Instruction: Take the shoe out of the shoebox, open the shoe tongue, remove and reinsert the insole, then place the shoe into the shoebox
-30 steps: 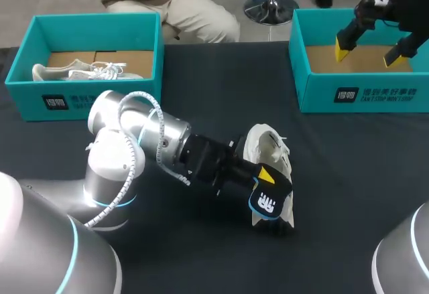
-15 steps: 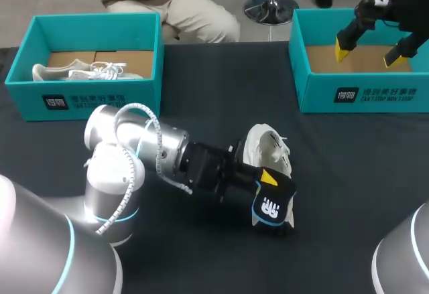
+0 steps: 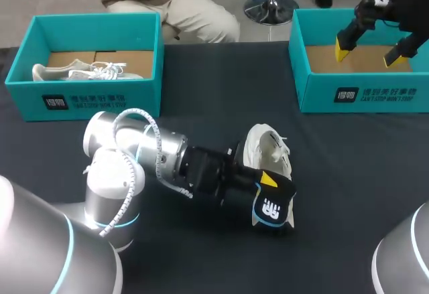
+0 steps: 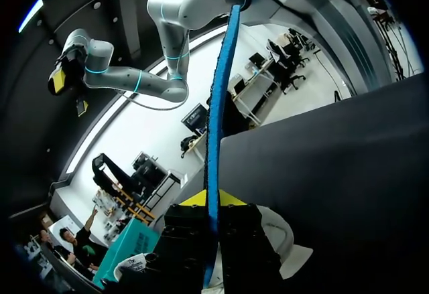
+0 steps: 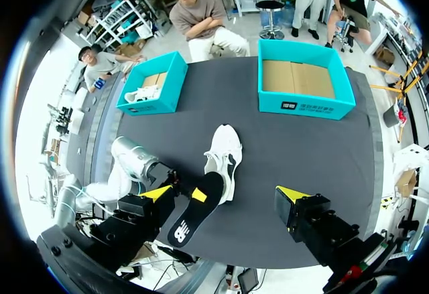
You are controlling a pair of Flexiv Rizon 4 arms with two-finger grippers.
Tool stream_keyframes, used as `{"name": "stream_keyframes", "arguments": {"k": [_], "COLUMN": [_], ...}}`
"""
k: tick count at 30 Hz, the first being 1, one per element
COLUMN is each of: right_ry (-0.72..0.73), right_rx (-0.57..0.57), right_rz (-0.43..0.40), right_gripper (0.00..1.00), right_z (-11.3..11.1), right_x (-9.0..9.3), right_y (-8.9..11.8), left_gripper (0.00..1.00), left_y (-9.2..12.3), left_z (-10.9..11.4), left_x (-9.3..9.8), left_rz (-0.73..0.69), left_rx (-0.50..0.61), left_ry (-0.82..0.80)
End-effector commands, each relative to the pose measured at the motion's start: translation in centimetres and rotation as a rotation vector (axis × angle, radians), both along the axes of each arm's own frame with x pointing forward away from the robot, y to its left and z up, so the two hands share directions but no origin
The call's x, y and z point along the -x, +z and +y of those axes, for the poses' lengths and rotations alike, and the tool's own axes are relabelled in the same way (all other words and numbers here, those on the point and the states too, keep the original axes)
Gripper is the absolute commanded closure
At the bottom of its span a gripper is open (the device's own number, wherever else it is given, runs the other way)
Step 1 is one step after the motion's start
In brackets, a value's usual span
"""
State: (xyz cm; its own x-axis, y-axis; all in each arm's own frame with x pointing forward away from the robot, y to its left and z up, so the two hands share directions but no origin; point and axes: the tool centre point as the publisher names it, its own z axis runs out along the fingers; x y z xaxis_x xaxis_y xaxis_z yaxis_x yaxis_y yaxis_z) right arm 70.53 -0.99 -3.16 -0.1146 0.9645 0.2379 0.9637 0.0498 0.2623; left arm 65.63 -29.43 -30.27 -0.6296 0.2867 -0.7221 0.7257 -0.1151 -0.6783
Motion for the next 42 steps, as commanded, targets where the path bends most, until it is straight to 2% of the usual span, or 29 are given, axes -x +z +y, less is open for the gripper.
{"name": "stream_keyframes", "arguments": {"k": [1,25,42], "right_ry": [-0.001,-0.001,-0.001], "right_rx": [0.003,0.003,0.003], "right_rz": [0.006,0.006,0.006], "right_gripper": [0.0,0.0,0.0], "right_z": [0.2,0.2,0.2], "right_x": [-0.2,-0.2,-0.2], "right_y": [0.1,0.1,0.1], "left_gripper": [1.0,1.0,1.0], "left_y": [-0.4,-2.5,-3.3], "left_z": [-0.3,0.3,0.6], "left_x": [0.1,-2.1,-4.4], "left_rz": [-0.002,-0.038,-0.067], "left_rx": [0.007,-0.022,-0.033], "left_ry": [0.009,0.026,0.041]}}
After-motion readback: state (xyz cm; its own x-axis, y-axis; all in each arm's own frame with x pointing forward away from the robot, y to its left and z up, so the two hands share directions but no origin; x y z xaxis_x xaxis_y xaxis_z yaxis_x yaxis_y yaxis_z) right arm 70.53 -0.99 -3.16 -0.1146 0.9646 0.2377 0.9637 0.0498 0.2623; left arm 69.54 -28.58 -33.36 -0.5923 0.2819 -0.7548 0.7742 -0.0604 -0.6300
